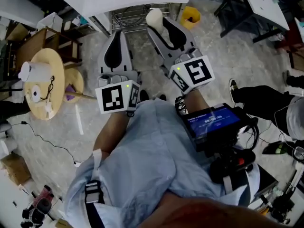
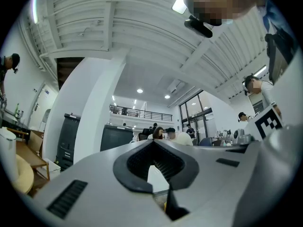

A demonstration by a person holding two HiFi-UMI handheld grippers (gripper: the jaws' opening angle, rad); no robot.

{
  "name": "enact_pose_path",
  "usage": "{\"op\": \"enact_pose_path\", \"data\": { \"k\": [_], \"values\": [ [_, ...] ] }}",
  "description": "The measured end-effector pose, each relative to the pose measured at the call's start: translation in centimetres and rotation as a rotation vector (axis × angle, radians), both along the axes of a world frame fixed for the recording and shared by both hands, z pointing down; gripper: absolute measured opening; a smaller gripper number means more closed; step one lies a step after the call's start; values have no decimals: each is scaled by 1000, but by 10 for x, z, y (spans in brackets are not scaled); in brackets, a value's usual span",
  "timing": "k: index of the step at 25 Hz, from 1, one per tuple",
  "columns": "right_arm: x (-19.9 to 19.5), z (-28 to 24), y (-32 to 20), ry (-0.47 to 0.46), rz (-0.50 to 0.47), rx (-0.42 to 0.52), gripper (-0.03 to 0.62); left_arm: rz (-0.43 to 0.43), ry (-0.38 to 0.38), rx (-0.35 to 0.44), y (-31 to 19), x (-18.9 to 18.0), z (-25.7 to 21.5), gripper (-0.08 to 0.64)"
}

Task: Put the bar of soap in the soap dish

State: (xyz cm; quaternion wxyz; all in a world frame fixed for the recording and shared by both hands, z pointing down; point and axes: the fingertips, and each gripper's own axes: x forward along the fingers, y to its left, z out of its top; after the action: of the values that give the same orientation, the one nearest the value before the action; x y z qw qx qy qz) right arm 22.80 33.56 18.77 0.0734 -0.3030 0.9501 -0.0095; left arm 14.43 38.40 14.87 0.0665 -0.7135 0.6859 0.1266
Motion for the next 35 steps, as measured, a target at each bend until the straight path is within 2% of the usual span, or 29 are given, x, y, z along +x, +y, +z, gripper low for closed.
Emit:
{"op": "enact_pose_path", "data": {
  "k": [6, 12, 19, 28, 35],
  "values": [
    [-1, 4, 3, 9, -22, -6, 186, 3, 6, -18, 3, 3, 9, 8],
    [-1, 12, -25, 5, -31, -32, 186, -12, 25, -49, -25, -3, 23, 8],
    [-38, 31, -82, 12, -17, -65, 186, -15, 49, -63, -86, -54, 40, 8],
    [-114, 35, -175, 11, 11, -70, 186, 28, 33, -52, -182, -125, 40, 8],
    [-141, 10, -199, -7, 18, -32, 186, 48, 31, -18, -206, -150, 21, 8]
  ]
}}
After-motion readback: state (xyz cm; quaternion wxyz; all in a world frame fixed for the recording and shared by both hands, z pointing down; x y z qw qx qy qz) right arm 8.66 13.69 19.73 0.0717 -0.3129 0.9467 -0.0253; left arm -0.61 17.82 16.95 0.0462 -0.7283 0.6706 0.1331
